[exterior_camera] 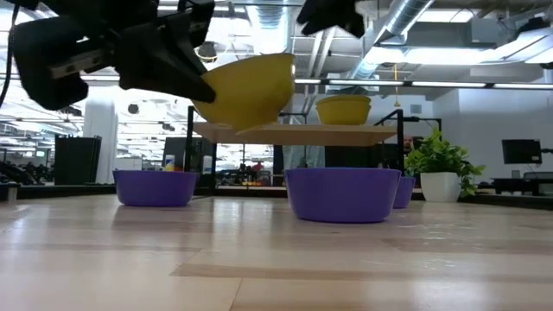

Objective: Pick & Place Mini bowls
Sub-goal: Stack the yellow patterned bowl on top of the yellow patterned bowls on the shelf

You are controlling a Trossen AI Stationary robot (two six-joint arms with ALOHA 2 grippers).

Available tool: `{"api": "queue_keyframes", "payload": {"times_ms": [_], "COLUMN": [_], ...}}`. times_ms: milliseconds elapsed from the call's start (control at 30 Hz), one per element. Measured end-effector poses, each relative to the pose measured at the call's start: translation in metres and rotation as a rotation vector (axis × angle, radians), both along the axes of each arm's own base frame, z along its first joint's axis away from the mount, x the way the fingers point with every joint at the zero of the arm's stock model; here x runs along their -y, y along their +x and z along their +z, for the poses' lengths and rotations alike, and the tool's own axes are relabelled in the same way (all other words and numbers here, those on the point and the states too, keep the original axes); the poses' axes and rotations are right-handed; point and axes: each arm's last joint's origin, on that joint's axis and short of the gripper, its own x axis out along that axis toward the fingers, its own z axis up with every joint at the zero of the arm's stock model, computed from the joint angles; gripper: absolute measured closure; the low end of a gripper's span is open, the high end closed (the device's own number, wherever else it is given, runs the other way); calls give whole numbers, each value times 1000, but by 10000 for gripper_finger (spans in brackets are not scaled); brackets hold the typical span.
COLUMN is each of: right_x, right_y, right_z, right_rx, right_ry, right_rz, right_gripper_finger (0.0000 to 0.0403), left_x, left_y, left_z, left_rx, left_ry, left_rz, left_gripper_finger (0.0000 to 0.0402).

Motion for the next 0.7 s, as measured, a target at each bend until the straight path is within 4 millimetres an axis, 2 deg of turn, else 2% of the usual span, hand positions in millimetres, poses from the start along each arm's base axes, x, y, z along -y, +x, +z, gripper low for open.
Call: {"api": "queue_keyframes", "payload": {"times_ms": [200, 467, 700], "right_x": [1, -16, -36], "right_y": [23, 47, 53], "right_z": [-24, -61, -64], "right_rx": [-38, -119, -83], "right_ry": [-12, -30, -87], "right_rz": [5, 62, 138], "right_gripper_finger": [312, 312, 312], "left_x": [2, 2, 2], "left_y": [-3, -3, -3], "left_z": [-5, -5, -5], "left_rx": [-8, 3, 6], "left_ry": [0, -6, -8], "left_rz": [-8, -5, -5], "left_gripper_finger": [390, 390, 390]}}
